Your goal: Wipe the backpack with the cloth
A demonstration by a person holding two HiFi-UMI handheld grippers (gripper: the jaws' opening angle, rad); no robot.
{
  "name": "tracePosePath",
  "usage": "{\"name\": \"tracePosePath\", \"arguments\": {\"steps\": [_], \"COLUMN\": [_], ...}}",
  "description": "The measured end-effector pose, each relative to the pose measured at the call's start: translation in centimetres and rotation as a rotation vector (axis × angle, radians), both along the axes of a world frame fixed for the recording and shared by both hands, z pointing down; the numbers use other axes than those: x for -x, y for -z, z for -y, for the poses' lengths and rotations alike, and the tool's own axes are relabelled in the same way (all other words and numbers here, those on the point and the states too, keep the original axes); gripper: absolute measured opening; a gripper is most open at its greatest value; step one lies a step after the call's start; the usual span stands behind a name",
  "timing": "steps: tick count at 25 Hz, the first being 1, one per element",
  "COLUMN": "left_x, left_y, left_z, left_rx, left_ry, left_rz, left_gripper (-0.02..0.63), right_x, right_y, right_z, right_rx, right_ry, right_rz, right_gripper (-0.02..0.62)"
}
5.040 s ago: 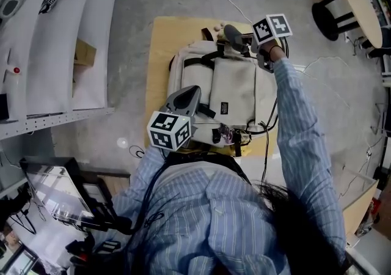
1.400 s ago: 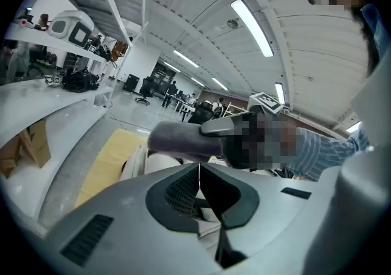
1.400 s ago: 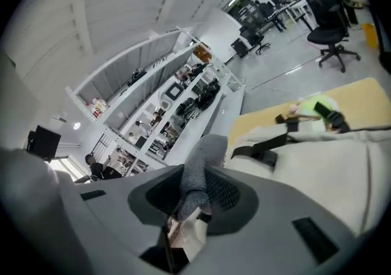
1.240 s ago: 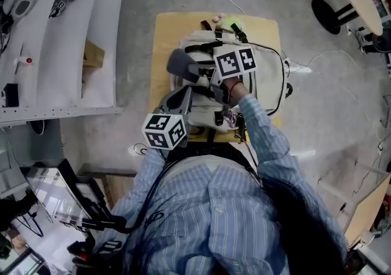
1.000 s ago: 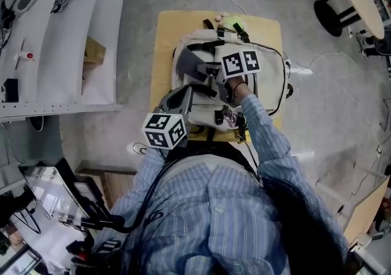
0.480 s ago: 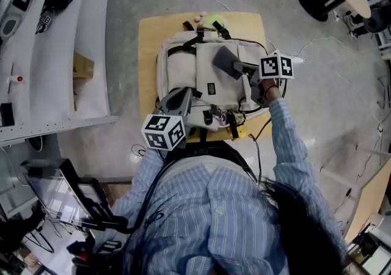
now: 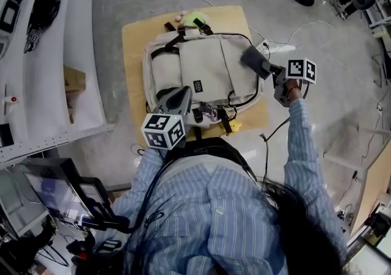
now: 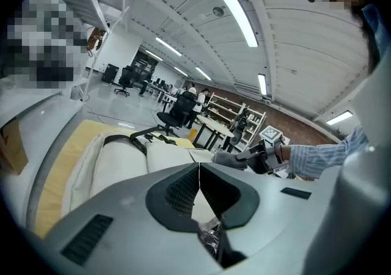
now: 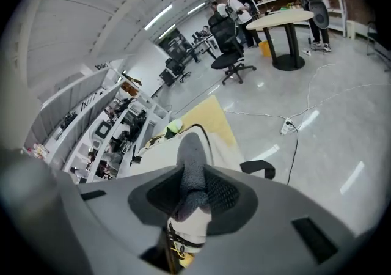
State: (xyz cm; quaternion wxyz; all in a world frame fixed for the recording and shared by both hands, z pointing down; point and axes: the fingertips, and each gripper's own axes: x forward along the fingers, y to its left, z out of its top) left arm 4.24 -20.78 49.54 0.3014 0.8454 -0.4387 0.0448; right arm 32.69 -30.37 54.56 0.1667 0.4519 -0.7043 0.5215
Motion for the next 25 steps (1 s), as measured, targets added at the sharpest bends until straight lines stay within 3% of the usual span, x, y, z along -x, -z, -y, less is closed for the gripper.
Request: {"name": "tracePosePath", "arguments": {"steps": [4, 8, 14, 19, 25], "left_x": [-0.6, -0.3, 2.1, 5.9, 9.3], "left_y": [0.1, -0.1, -0.3, 0.0, -0.2], "left_z": [-0.2, -0.5, -1.6, -2.8, -4.7], "left_rx": [0.002, 0.006, 0.009, 0.015, 0.022], "left_ry": [-0.016, -0.006, 0.067, 0.19, 0.294], "left_rz": [0.002, 0.006, 0.015, 0.02, 0.019], "left_gripper": [0.008, 0.008, 0.008, 0.008, 0.008], "right_x": [-1.6, 2.3, 14.7, 26.8, 36.9], "right_y": [0.7, 2.8, 5.3, 6.0, 4.0], "right_z": [-0.2, 0.2, -1.0, -3.2, -6.4], "right_rx": [-0.006, -0.06, -0.119, -0.103, -0.036], "right_ry": [-0.038, 0.037, 0.281, 0.48, 0.597], "right_rz": [0.012, 0.061, 0.176, 0.294, 0.369], "right_gripper": [0.1, 0.1, 0.1, 0.1, 0.1]}}
